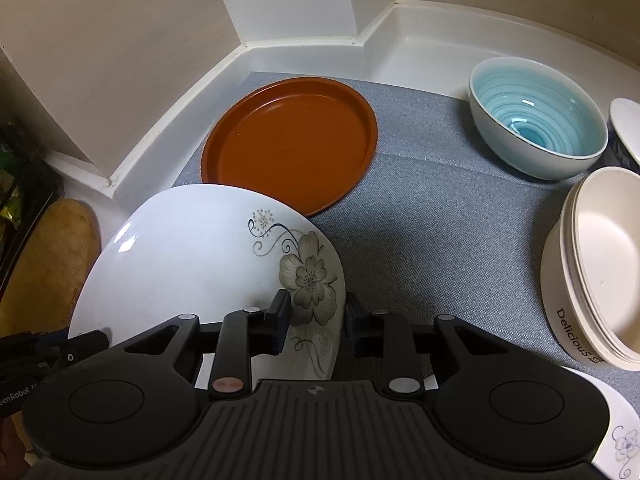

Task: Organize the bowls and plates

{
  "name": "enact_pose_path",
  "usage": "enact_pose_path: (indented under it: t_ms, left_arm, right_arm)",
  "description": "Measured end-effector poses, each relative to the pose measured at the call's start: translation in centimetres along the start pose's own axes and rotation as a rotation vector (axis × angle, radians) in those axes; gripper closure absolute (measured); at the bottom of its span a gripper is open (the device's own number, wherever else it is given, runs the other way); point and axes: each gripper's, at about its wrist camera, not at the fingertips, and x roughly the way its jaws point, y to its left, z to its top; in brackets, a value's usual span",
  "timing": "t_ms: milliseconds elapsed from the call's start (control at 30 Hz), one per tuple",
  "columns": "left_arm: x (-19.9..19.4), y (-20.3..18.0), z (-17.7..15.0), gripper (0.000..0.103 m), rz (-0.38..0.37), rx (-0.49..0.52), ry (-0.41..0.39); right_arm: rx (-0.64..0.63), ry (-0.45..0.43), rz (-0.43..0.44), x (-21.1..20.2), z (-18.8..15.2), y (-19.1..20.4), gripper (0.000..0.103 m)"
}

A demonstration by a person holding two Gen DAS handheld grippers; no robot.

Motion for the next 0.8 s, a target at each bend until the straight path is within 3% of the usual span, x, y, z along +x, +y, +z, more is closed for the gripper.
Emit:
enact_pose_path:
  t_ms: [800]
  left_arm:
    - [0.70,-0.41,0.38,0.072,0.007,0.018,-0.009]
  right_arm:
    - [-0.033,0.026,0.021,0.80,0.17,0.19,0.066]
